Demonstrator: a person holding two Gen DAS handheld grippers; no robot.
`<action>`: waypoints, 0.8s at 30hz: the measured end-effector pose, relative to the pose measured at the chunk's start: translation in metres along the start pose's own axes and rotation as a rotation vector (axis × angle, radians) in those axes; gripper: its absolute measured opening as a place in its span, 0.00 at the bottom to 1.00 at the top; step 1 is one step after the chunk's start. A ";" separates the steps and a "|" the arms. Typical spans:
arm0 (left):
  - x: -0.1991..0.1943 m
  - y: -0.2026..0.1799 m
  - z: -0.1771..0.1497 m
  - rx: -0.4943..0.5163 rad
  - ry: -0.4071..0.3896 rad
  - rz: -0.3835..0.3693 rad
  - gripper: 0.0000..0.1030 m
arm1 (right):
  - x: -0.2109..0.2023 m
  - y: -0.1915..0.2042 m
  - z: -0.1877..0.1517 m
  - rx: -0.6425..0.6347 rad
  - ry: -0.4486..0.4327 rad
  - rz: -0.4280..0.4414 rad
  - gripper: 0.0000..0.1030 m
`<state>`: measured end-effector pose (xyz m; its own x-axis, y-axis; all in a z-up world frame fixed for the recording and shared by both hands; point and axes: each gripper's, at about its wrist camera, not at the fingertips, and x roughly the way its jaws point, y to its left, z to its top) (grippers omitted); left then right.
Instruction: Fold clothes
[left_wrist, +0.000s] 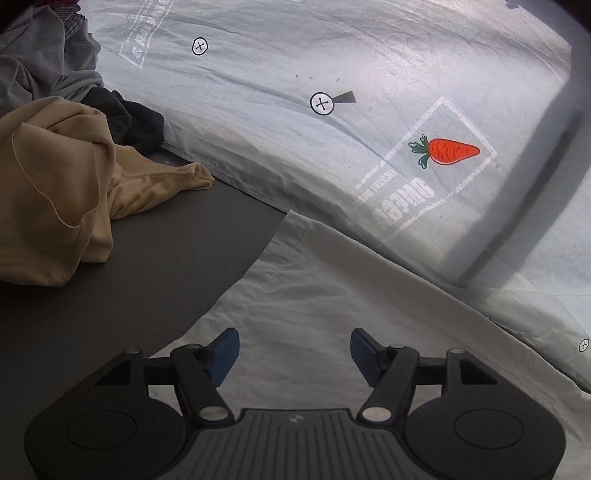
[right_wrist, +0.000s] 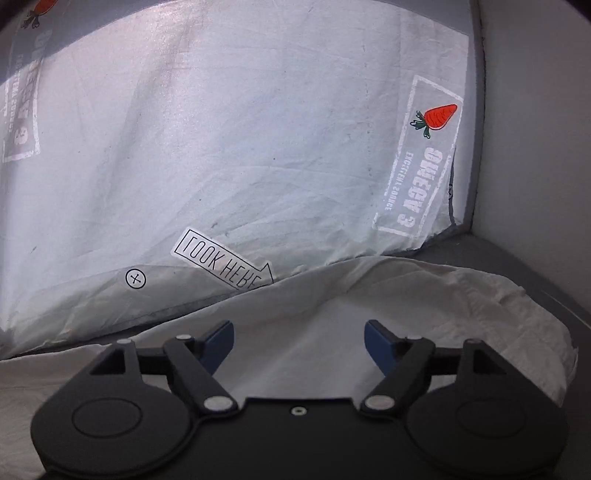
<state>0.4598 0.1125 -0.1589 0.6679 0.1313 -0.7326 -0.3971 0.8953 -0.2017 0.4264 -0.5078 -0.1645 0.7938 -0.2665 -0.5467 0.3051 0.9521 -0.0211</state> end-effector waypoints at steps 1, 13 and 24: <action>-0.006 -0.001 -0.013 0.017 0.024 0.000 0.67 | -0.015 0.007 -0.013 -0.058 0.006 -0.019 0.79; -0.013 -0.018 -0.091 0.204 0.158 0.041 0.91 | -0.079 0.059 -0.116 -0.327 0.182 0.001 0.85; -0.009 -0.025 -0.096 0.218 0.136 0.044 1.00 | -0.070 0.086 -0.070 -0.261 -0.075 0.029 0.88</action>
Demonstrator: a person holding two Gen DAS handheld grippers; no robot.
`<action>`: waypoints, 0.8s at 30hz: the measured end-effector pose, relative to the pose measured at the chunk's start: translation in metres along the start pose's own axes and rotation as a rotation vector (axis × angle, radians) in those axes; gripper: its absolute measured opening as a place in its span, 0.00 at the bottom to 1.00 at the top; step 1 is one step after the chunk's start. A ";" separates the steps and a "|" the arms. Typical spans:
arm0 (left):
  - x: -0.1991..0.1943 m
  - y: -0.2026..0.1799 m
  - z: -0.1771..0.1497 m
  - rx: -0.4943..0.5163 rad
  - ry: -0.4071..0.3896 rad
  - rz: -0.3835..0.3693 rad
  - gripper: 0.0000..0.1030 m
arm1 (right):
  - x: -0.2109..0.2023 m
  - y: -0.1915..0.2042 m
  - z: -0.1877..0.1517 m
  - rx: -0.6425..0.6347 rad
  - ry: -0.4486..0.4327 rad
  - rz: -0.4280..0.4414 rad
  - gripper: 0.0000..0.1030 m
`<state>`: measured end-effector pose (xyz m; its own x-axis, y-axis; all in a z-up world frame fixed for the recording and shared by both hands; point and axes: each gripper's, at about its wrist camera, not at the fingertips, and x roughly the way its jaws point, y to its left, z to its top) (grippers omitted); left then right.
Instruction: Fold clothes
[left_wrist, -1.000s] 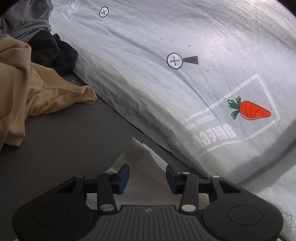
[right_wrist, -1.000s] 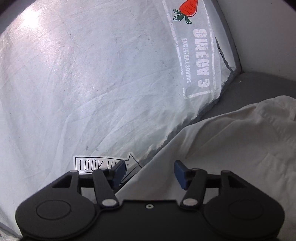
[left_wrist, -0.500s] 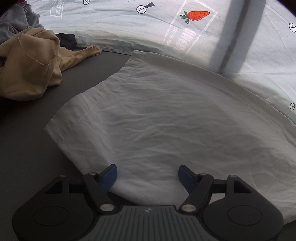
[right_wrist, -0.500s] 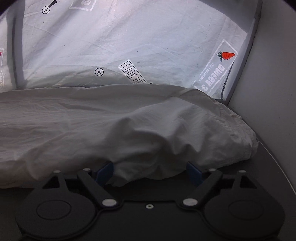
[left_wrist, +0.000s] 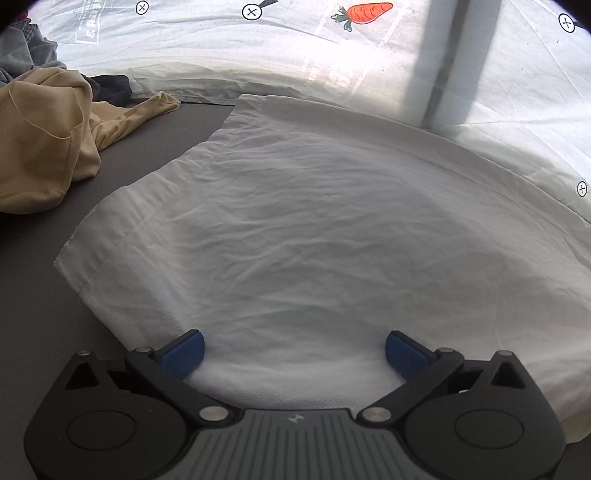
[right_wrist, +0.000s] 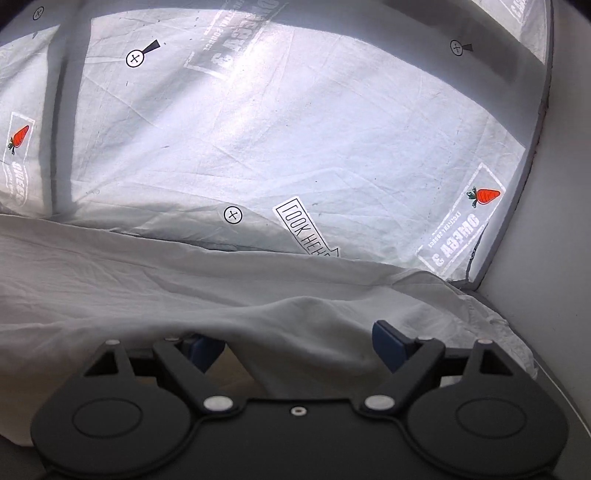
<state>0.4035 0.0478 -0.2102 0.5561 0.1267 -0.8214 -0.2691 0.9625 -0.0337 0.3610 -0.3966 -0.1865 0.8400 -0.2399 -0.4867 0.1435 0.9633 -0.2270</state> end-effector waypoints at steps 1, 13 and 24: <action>0.000 -0.001 -0.001 0.008 -0.001 0.003 1.00 | 0.008 0.004 -0.004 -0.038 0.042 -0.017 0.94; 0.003 -0.007 0.000 0.023 0.005 0.038 1.00 | 0.044 0.035 -0.036 -0.461 0.101 -0.340 0.95; 0.003 -0.003 0.004 0.015 0.030 0.032 1.00 | -0.031 -0.020 -0.093 -0.354 0.138 -0.254 0.99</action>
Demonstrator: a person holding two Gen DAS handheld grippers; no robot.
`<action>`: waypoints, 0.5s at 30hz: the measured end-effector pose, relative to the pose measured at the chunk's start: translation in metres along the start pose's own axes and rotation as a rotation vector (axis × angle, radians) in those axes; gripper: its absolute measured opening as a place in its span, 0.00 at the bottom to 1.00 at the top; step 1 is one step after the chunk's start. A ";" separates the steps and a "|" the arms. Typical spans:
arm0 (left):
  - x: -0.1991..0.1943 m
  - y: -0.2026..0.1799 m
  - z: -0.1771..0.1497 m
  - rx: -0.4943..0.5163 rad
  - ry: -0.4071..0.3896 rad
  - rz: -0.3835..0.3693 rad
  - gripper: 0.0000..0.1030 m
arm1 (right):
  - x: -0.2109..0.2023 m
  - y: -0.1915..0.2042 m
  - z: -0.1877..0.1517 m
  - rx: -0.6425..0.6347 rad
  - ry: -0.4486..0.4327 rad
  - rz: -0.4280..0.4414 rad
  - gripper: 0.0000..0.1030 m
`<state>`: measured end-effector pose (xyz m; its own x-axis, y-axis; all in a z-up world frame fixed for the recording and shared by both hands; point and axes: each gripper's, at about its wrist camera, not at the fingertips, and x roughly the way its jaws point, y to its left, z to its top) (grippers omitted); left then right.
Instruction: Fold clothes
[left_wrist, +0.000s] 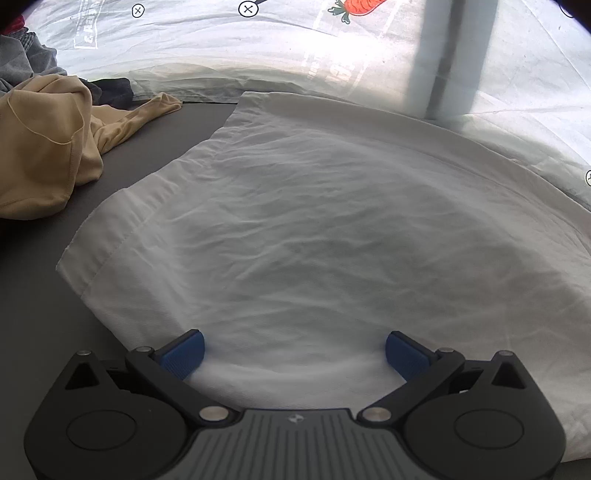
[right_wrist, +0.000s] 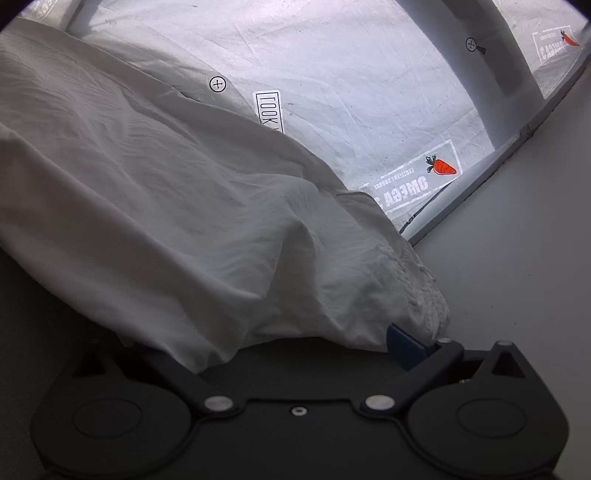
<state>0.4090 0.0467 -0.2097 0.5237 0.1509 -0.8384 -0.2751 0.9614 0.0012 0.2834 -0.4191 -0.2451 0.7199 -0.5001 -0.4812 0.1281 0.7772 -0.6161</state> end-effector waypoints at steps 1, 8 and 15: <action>-0.001 0.002 0.001 0.000 0.009 -0.008 1.00 | 0.000 -0.003 0.006 0.021 0.018 -0.001 0.99; -0.026 0.043 -0.002 -0.212 0.037 -0.039 0.99 | 0.005 -0.025 0.009 0.138 0.064 0.098 0.99; -0.055 0.087 -0.029 -0.343 0.008 -0.035 0.99 | -0.016 -0.023 0.006 0.163 0.124 0.173 0.99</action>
<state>0.3324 0.1152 -0.1793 0.5314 0.1163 -0.8391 -0.5131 0.8323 -0.2096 0.2729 -0.4270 -0.2194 0.6529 -0.3895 -0.6496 0.1254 0.9014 -0.4145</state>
